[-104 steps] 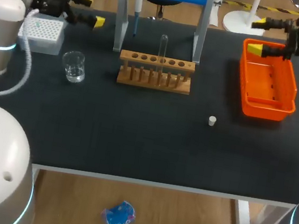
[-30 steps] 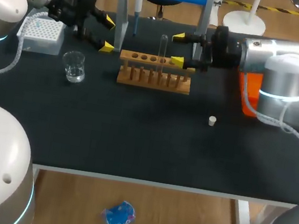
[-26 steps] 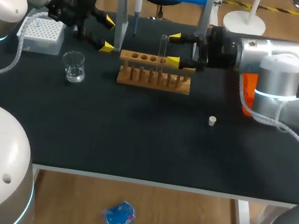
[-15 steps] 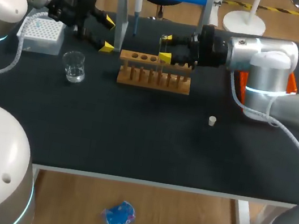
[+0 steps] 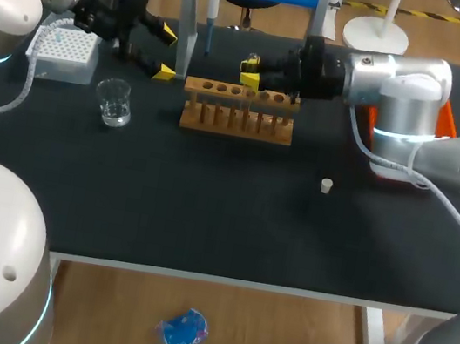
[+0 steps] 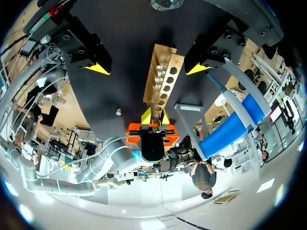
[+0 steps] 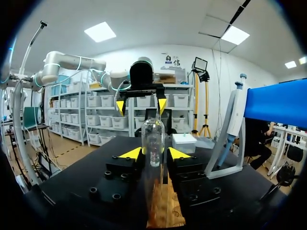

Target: Invert the test tube, pick up the pipette, mount the tip to pipette, aspirate from beaker and dispense into the tube, eject the tip, return the pipette, and cap with the stopper.

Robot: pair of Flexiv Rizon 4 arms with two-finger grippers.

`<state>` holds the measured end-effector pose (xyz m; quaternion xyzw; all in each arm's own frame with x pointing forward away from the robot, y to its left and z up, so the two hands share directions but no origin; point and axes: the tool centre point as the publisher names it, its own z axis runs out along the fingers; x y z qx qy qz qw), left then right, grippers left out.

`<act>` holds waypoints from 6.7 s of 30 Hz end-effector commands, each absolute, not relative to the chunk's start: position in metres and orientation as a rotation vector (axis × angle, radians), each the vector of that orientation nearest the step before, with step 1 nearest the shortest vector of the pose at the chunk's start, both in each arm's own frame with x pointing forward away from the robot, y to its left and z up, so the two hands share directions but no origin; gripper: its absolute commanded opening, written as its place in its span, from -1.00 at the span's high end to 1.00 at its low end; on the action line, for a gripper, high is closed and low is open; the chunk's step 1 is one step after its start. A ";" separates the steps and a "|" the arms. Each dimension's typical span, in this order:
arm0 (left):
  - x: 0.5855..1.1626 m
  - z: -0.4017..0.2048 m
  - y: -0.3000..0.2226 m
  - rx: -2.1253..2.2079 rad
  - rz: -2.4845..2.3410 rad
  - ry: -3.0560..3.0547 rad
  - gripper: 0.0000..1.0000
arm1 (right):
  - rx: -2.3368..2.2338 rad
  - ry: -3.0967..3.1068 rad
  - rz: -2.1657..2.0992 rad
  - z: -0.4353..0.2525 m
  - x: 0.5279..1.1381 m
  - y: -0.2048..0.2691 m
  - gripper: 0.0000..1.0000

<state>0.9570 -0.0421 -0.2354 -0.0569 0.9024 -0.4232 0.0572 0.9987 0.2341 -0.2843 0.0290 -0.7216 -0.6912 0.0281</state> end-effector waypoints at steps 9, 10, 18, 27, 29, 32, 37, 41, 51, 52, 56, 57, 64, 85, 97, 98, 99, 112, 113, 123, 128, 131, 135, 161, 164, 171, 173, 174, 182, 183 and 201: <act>0.958 -0.234 -0.042 -0.171 -1.281 2.742 -1.00 | 0.072 -2.228 -2.139 -0.286 0.998 0.234 1.00; 0.958 -0.234 -0.042 -0.171 -1.281 2.742 -1.00 | 0.071 -2.228 -2.140 -0.286 0.998 0.234 1.00; 0.958 -0.234 -0.042 -0.171 -1.281 2.742 -1.00 | 0.062 -2.217 -2.158 -0.279 0.998 0.232 1.00; 0.958 -0.234 -0.042 -0.171 -1.281 2.742 -1.00 | 0.073 -2.221 -2.161 -0.272 0.997 0.230 1.00; 0.958 -0.234 -0.042 -0.171 -1.281 2.742 -1.00 | 0.077 -2.220 -2.164 -0.270 0.996 0.230 1.00; 0.958 -0.234 -0.042 -0.171 -1.281 2.742 -1.00 | 0.080 -2.219 -2.167 -0.268 0.994 0.230 1.00; 0.958 -0.234 -0.042 -0.171 -1.281 2.742 -1.00 | 0.105 -2.226 -2.171 -0.262 0.994 0.229 1.00; 0.958 -0.234 -0.042 -0.171 -1.281 2.742 -1.00 | 0.119 -2.228 -2.177 -0.257 0.997 0.229 1.00; 0.958 -0.234 -0.042 -0.171 -1.281 2.742 -1.00 | 0.139 -2.229 -2.200 -0.243 0.994 0.226 1.00; 0.958 -0.234 -0.042 -0.171 -1.281 2.742 -1.00 | 0.141 -2.228 -2.203 -0.241 0.994 0.226 1.00; 0.958 -0.234 -0.042 -0.171 -1.281 2.742 -1.00 | 0.145 -2.227 -2.209 -0.236 0.992 0.225 1.00; 0.958 -0.234 -0.042 -0.171 -1.281 2.742 -1.00 | 0.145 -2.231 -2.208 -0.235 0.991 0.225 1.00; 0.958 -0.234 -0.042 -0.171 -1.281 2.742 -1.00 | 0.152 -2.224 -2.222 -0.226 0.985 0.223 1.00; 0.952 -0.224 -0.042 -0.021 -1.200 2.582 -1.00 | -0.106 -2.109 -2.085 -0.168 0.954 0.210 1.00; 0.925 -0.201 -0.057 0.253 -1.107 2.290 -1.00 | -0.448 -1.712 -1.880 -0.157 0.930 0.202 1.00; 0.925 -0.201 -0.057 0.253 -1.107 2.290 -1.00 | -0.448 -1.712 -1.880 -0.157 0.930 0.202 1.00; 0.925 -0.201 -0.057 0.253 -1.107 2.290 -1.00 | -0.448 -1.712 -1.880 -0.157 0.930 0.202 1.00; 0.903 -0.196 -0.072 0.615 -1.014 1.947 -1.00 | -0.740 -1.569 -1.677 -0.152 0.921 0.201 1.00; 0.898 -0.195 -0.074 0.664 -1.028 1.890 -1.00 | -0.763 -1.549 -1.657 -0.151 0.921 0.200 1.00; 0.884 -0.195 -0.084 0.714 -1.003 1.823 -1.00 | -1.026 -1.460 -1.442 -0.146 0.915 0.194 1.00; 0.884 -0.195 -0.084 0.714 -1.003 1.823 -1.00 | -1.026 -1.460 -1.442 -0.146 0.915 0.194 1.00; 0.878 -0.195 -0.087 0.802 -1.003 1.682 -1.00 | -1.045 -1.430 -1.418 -0.148 0.914 0.195 1.00; 0.862 -0.195 -0.093 0.983 -0.986 1.511 -1.00 | -1.145 -1.357 -1.298 -0.158 0.911 0.200 1.00; 0.838 -0.186 -0.129 1.070 -0.974 1.235 -1.00 | -1.190 -1.350 -1.213 -0.183 0.911 0.206 1.00; 0.832 -0.188 -0.141 1.074 -1.023 1.221 -1.00 | -1.185 -1.340 -1.240 -0.184 0.916 0.210 1.00; 0.826 -0.196 -0.165 1.148 -1.012 1.226 -1.00 | -1.180 -1.330 -1.234 -0.190 0.921 0.217 1.00; 0.826 -0.196 -0.171 1.156 -1.003 1.210 -1.00 | -1.182 -1.325 -1.230 -0.191 0.921 0.220 1.00; 0.826 -0.196 -0.173 1.163 -0.996 1.201 -1.00 | -1.183 -1.322 -1.225 -0.192 0.922 0.222 1.00; 0.831 -0.202 -0.185 1.187 -0.992 1.180 -1.00 | -1.187 -1.296 -1.207 -0.198 0.922 0.233 1.00; 0.832 -0.202 -0.186 1.188 -0.993 1.180 -1.00 | -1.187 -1.297 -1.205 -0.199 0.922 0.234 1.00; 0.834 -0.206 -0.193 1.242 -1.037 1.191 -0.75 | -1.184 -1.299 -1.178 -0.209 0.921 0.245 1.00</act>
